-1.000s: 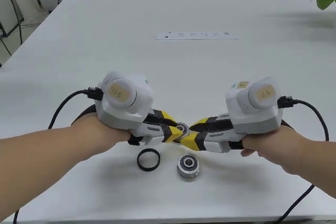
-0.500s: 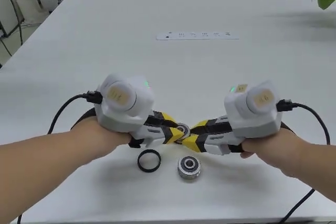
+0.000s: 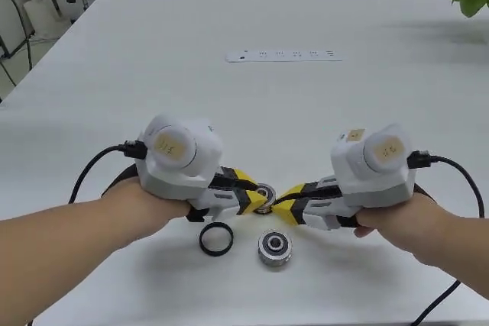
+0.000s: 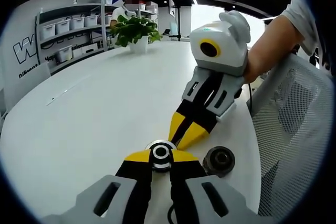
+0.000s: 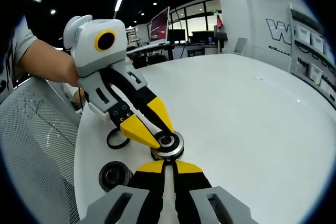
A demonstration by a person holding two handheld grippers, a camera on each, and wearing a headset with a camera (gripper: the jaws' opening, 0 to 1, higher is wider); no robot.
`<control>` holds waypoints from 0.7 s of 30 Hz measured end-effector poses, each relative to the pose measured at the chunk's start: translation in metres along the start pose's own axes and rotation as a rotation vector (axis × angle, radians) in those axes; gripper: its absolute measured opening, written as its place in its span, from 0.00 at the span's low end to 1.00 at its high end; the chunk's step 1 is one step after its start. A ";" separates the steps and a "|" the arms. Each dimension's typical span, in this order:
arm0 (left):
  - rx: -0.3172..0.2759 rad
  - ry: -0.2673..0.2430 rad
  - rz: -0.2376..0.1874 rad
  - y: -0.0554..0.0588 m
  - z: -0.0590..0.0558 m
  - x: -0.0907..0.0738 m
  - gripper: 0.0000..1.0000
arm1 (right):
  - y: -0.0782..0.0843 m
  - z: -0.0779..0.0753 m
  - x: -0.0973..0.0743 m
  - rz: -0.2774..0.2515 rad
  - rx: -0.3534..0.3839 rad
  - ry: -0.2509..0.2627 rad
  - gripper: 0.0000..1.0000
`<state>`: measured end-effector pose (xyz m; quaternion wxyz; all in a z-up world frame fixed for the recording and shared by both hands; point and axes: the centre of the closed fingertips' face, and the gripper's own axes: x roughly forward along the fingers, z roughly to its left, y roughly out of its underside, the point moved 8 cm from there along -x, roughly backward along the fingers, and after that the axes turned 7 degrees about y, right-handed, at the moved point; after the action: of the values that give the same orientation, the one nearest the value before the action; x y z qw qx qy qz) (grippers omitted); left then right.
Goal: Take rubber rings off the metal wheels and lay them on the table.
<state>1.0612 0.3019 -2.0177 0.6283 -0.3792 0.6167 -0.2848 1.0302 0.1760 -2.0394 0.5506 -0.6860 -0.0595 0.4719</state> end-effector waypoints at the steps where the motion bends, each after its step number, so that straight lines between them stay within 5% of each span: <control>1: 0.000 -0.001 0.000 0.000 0.000 0.000 0.07 | 0.000 0.000 0.000 -0.001 0.005 0.002 0.01; 12: -0.001 -0.009 -0.004 0.001 0.000 0.000 0.07 | 0.002 -0.005 0.000 -0.007 0.171 0.007 0.00; 21: 0.001 -0.010 0.000 0.001 -0.001 0.000 0.07 | -0.003 -0.010 -0.005 -0.061 0.304 0.030 0.00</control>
<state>1.0604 0.3024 -2.0180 0.6313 -0.3805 0.6135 -0.2833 1.0361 0.1667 -2.0350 0.6630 -0.5997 0.0001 0.4481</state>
